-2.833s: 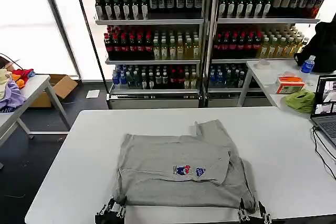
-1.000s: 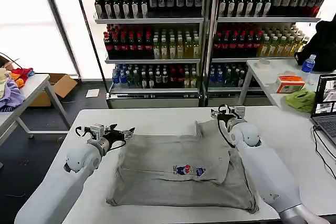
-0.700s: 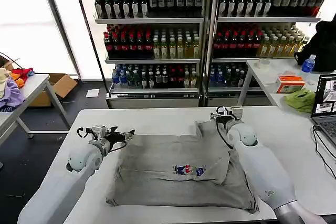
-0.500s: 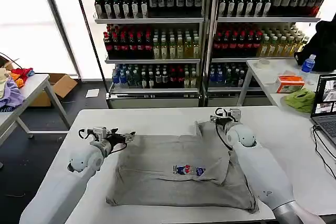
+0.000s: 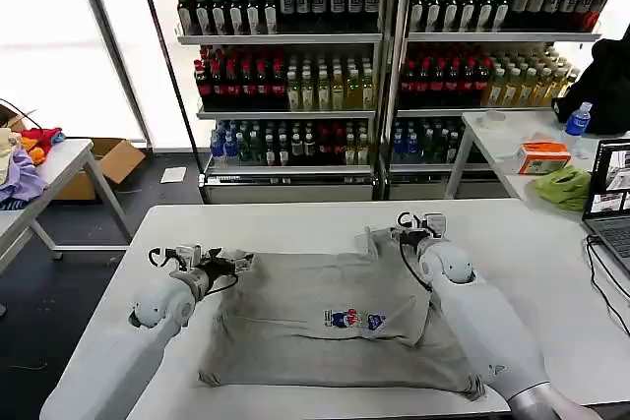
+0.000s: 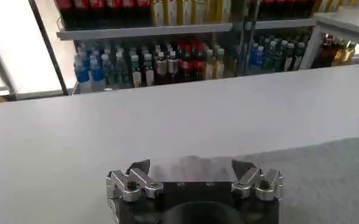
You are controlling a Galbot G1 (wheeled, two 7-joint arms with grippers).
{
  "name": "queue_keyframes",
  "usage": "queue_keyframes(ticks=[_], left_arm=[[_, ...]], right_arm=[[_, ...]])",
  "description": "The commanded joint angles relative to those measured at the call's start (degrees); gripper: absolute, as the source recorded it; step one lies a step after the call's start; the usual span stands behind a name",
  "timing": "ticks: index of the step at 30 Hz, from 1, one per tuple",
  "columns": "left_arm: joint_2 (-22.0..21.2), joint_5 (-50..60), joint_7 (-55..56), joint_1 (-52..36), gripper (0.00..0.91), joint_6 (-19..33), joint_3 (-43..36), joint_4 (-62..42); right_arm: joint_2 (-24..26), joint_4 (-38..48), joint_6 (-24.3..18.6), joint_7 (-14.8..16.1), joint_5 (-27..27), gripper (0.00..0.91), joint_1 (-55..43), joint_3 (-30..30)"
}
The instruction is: Fold and organize the clothes.
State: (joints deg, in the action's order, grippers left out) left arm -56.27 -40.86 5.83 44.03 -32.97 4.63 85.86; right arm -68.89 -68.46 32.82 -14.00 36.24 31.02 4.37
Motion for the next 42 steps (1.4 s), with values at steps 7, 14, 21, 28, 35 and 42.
queue_keyframes(ticks=[7, 14, 21, 28, 35, 42], left_arm=[[-0.47, 0.71, -0.21, 1.4, 0.01, -0.04, -0.67, -1.29], [-0.49, 0.66, -0.23, 1.41, 0.0, -0.02, -0.62, -1.05], [-1.23, 1.19, -0.4, 1.15, 0.0, 1.51, -0.27, -0.43], [-1.64, 1.69, -0.67, 0.76, 0.0, 5.42, 1.08, 1.08], [-1.4, 1.82, -0.02, 2.62, 0.0, 8.06, 3.9, 5.9], [0.82, 2.13, -0.06, 7.55, 0.0, 7.84, 6.52, 10.76]], right_arm=[[0.05, -0.57, 0.25, 0.45, -1.48, 0.0, 3.04, 0.54], [0.67, -1.69, 0.24, 0.6, -1.35, 0.0, 3.68, 0.82], [0.94, -3.22, -0.4, 0.53, -0.54, 0.0, 4.43, 2.12], [1.11, -8.48, -0.97, 0.37, -0.02, 0.0, 5.34, 4.49], [1.03, -19.6, -1.09, -0.32, 1.4, 0.0, 7.71, 7.02], [2.56, -28.54, -0.61, -1.4, 2.59, 0.0, 11.75, 8.58]])
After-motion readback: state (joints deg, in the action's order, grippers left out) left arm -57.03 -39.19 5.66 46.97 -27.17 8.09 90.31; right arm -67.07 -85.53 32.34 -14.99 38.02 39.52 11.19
